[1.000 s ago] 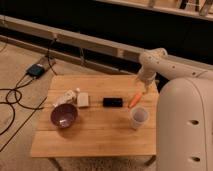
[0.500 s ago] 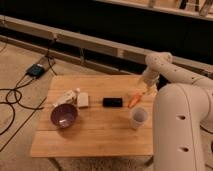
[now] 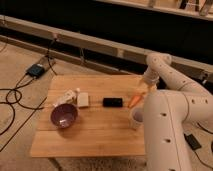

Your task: Drag the pepper across the table

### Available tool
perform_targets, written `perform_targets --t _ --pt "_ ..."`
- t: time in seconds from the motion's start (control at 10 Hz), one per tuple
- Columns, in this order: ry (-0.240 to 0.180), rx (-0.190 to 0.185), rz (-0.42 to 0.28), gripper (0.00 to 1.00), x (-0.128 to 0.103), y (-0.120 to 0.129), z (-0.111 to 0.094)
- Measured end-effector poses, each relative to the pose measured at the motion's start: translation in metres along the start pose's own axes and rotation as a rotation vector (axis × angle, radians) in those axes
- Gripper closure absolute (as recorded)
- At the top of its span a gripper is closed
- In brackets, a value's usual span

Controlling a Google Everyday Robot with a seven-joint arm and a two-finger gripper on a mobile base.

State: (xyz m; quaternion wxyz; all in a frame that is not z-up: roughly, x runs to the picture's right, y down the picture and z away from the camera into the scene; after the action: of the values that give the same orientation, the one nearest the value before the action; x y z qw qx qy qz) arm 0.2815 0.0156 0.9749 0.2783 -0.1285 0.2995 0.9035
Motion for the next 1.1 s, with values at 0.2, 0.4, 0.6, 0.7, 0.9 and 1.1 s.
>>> perform_targets --t 0.2,0.4,0.6,0.7,0.9,1.1 --pt "0.003 0.008 -0.003 0.35 -0.0001 -0.0004 0.001" --pt "0.003 0.008 -0.003 0.35 -0.0001 -0.0004 0.0012" --pt "0.004 0.008 -0.004 0.35 0.0003 -0.0003 0.0015" --pt "0.004 0.008 -0.004 0.35 0.0005 -0.0004 0.0017" --pt "-0.015 0.014 -0.016 0.35 -0.0042 -0.0025 0.0037" --pt "-0.035 0.021 -0.025 0.35 -0.0082 -0.0037 0.0043"
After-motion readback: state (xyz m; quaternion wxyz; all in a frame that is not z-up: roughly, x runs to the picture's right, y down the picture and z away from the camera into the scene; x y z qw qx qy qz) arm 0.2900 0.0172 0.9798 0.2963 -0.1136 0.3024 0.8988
